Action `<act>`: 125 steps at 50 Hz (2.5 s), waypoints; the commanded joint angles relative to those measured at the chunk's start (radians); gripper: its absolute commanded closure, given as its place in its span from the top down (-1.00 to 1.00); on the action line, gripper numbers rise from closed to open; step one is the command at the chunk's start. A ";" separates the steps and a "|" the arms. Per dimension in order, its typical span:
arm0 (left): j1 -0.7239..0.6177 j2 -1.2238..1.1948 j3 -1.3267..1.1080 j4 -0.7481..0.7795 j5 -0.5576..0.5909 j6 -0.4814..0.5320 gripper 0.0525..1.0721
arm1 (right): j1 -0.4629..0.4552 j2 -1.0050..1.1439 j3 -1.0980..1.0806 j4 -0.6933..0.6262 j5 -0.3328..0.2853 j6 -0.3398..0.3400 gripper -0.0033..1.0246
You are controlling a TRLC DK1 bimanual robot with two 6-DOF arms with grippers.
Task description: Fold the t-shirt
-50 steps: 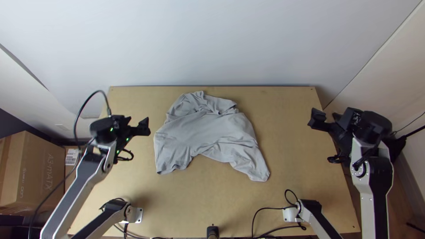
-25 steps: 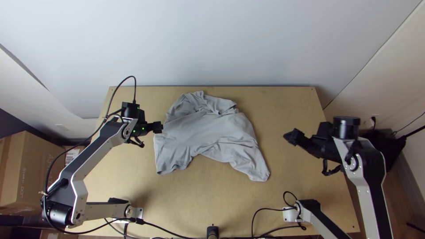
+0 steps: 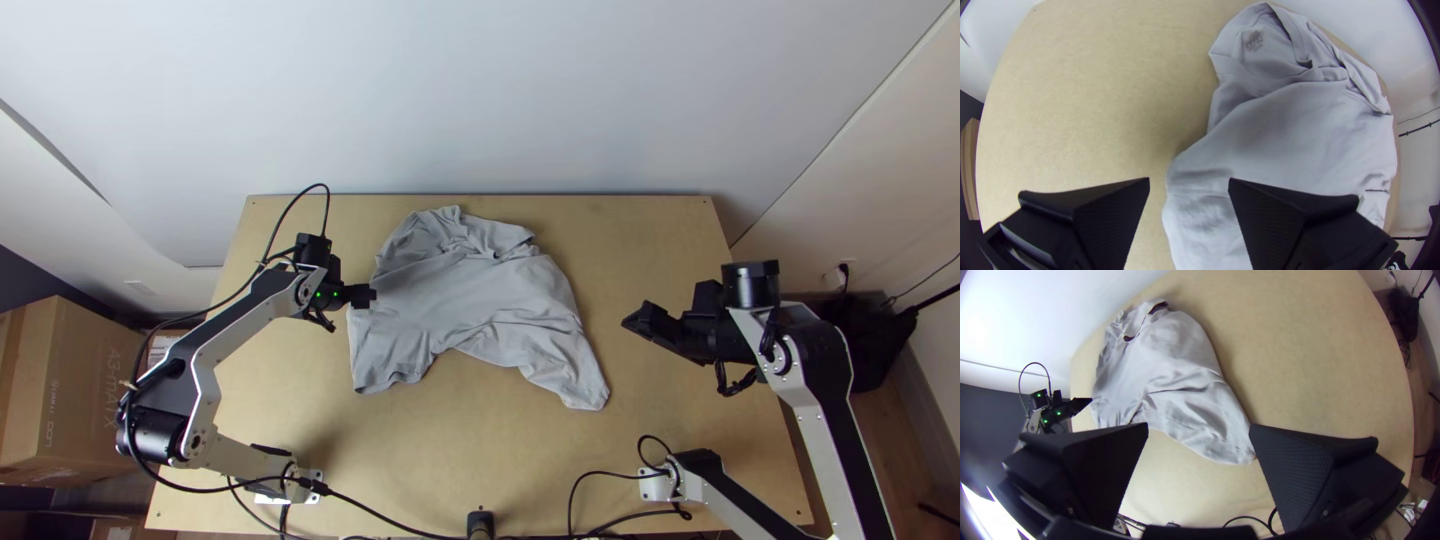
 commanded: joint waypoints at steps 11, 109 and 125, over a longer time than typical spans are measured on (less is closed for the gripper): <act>-0.003 0.053 -0.046 0.014 -0.034 0.044 0.51 | 0.047 -0.018 -0.012 -0.067 -0.005 0.076 0.80; 0.131 -0.311 -0.075 -0.073 -0.025 0.035 -0.95 | 0.216 0.450 -0.399 0.269 -0.016 0.007 -0.95; 0.226 -0.349 0.030 -0.121 -0.015 -0.030 -0.95 | 0.217 0.243 -0.101 0.180 0.073 0.016 -0.95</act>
